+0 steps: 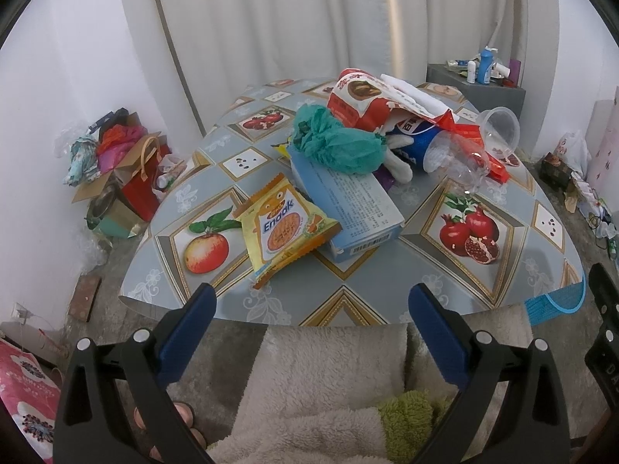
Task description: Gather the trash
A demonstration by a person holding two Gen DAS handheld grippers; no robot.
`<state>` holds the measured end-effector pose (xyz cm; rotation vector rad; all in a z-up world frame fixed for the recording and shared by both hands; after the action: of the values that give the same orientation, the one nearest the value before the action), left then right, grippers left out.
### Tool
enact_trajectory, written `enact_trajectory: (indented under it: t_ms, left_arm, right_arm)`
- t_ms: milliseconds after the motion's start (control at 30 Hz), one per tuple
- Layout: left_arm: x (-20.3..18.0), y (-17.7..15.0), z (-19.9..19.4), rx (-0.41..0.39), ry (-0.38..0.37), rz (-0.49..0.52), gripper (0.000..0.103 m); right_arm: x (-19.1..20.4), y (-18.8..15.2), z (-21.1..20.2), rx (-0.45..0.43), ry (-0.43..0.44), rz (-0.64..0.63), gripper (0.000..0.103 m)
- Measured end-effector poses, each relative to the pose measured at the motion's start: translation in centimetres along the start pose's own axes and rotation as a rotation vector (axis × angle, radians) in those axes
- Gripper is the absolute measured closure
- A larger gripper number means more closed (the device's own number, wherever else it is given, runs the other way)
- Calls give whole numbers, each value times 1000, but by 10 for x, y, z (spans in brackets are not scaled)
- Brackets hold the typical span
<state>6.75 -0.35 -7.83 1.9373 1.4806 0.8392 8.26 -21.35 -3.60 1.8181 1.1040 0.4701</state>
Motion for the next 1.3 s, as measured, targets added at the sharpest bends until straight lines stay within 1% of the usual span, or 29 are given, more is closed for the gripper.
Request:
enact_trajectory:
  t_ms: [967,1133,1233,1300]
  left_arm:
    - [3,-6,5,14,3,-4,5]
    - [6,-6,5,7,9,-13,5]
    - [10,-4,6,0,17,-24,5]
    - [14,-2,7,2,19,-34,5]
  right_arm:
    - [0,0,-1,2,0,3,8]
    - [1,0,0,-1,1,-2,8]
    - [11,-2,2,-11,4,-10,8]
    - [16,1,2,-34,16,-18,8]
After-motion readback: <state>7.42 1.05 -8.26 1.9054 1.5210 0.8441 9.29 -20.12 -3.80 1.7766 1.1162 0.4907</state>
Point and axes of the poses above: each gripper's, at about its wrist camera, not at the fingertips, and z roughly the way its jaws point, x to its left, y to its top, the point moved 10 cm from there along z, roughly the way its jaws point, and after that the axes turned 8 degrees about -x, right-handed, at the moved point
